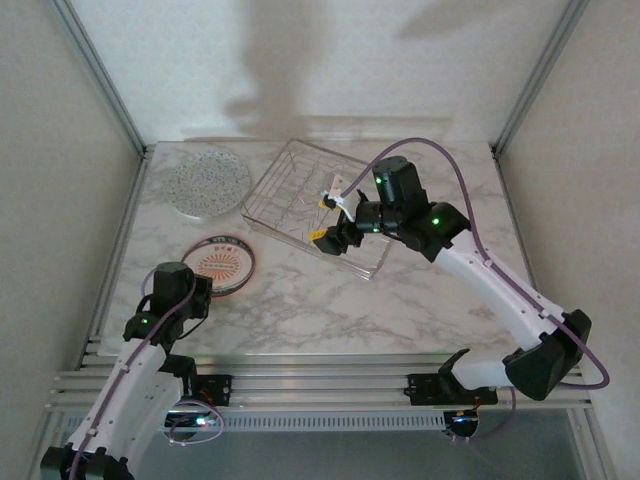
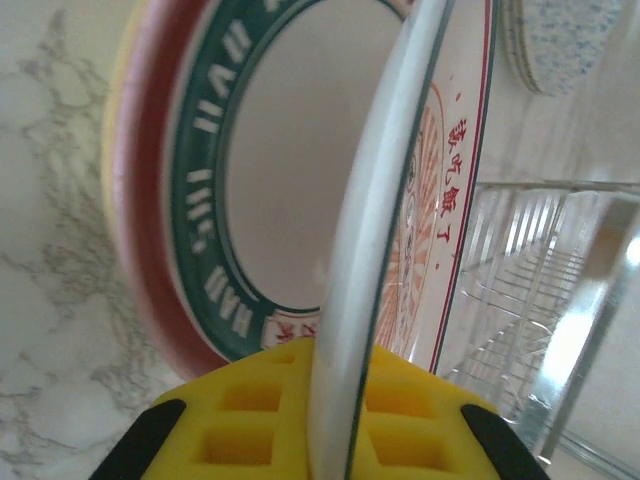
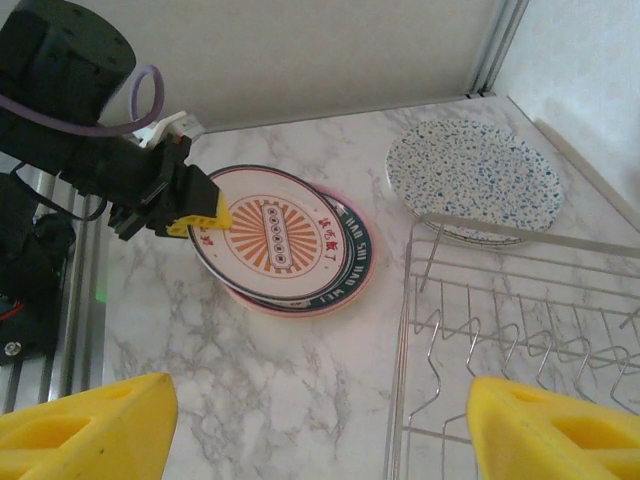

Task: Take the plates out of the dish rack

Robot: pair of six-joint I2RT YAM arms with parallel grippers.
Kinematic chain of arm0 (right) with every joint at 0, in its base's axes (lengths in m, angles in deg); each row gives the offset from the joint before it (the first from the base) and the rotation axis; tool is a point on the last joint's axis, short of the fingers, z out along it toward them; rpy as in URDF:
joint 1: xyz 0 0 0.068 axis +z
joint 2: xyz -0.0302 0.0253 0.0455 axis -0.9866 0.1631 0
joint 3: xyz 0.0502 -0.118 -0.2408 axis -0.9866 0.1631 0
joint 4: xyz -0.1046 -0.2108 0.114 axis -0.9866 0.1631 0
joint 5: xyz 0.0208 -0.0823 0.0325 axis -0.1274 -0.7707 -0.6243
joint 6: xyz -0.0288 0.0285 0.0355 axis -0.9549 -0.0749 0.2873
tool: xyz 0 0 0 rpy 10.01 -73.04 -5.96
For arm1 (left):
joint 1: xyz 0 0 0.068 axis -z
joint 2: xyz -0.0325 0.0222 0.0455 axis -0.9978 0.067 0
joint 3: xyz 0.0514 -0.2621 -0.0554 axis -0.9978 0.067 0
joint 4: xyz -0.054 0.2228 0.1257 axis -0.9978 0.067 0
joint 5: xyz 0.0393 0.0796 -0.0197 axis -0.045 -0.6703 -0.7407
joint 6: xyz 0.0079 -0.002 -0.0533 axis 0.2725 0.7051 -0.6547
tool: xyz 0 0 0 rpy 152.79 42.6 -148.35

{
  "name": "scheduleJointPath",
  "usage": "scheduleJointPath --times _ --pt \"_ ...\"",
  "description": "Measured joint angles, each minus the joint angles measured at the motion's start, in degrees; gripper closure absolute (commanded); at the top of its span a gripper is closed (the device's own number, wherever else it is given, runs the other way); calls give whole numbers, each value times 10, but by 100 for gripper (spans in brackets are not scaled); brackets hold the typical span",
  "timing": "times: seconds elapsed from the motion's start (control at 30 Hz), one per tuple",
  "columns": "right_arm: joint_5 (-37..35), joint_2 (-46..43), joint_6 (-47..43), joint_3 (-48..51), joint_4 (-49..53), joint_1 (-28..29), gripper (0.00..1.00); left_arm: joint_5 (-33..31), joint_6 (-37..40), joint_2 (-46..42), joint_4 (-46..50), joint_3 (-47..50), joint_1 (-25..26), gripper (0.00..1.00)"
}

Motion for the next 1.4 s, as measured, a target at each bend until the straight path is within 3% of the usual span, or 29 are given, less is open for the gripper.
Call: scheduleJointPath --times 0.8,1.0,1.2,1.4 --pt "26 27 -3 -22 18 0 23 5 2 89 -96 24 -23 100" --pt "26 29 3 -24 22 0 23 10 7 97 -104 24 -25 75" --pt "26 29 7 -28 22 0 23 14 15 109 -103 17 -26 65" --pt "26 32 10 -32 22 0 23 14 20 129 -91 -6 -26 47"
